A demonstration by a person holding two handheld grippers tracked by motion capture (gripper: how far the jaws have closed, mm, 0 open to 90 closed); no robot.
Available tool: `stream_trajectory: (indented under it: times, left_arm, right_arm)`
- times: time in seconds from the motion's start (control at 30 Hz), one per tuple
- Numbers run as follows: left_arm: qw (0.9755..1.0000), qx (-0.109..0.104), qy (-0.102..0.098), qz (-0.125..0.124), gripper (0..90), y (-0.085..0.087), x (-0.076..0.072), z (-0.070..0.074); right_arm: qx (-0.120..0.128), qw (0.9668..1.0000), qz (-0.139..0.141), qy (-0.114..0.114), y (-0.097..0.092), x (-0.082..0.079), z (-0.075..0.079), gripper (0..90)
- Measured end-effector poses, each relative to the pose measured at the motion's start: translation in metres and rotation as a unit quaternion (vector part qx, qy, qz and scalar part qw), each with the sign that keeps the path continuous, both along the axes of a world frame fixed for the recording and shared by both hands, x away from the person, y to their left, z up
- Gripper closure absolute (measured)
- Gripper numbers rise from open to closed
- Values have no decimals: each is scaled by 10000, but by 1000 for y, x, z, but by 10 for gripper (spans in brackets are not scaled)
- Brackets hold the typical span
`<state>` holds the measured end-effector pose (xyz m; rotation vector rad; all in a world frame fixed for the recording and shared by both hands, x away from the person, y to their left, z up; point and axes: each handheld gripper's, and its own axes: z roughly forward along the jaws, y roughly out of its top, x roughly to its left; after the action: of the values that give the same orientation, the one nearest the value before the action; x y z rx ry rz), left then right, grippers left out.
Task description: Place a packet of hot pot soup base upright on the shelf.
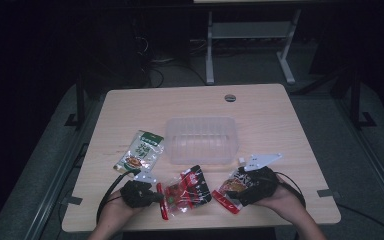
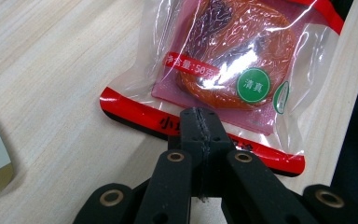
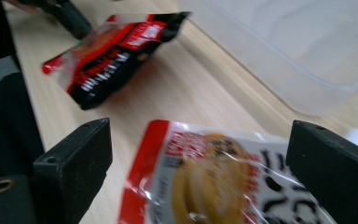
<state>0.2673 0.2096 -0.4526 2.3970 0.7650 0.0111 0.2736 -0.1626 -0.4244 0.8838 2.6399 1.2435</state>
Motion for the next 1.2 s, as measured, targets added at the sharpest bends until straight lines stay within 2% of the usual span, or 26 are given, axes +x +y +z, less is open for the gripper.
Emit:
stream_trajectory:
  times: [0.13, 0.3, 0.4, 0.5, 0.57, 0.8, 0.87, 1.1, 1.2]
  left_arm:
    - [10000, -48, 29, 14, 898, 0, 1, 0]
    - [10000, -11, 24, -32, 898, 1, 1, 0]
    - [10000, 1, 20, -31, 898, 0, 1, 0]
    - [10000, -1, 21, -11, 898, 0, 0, 0]
    - [10000, -12, 31, -13, 898, 0, 1, 0]
    - [10000, -35, 33, -5, 898, 1, 1, 0]
    - [10000, 11, 24, -57, 899, 1, 1, 0]
    - [10000, 24, 23, -68, 899, 2, 2, 0]
    - [10000, 35, 66, -53, 899, 2, 1, 1]
  right_arm:
    - [8, 9998, 155, 153, 13, 3, -1, 65]
    - [2, 9990, 309, 329, 28, 8, -3, 66]
    - [-23, 9988, 401, 293, 36, 10, -4, 71]
    - [79, 9984, 483, 283, 42, 11, -5, 128]
    - [95, 9980, 509, 369, 47, 13, -5, 132]
    - [112, 9954, 725, 612, 65, 20, -7, 133]
    - [98, 9950, 784, 606, 68, 23, -9, 133]
    - [160, 9926, 828, 869, 79, 31, -15, 142]
    - [172, 9910, 851, 1021, 83, 37, -19, 182]
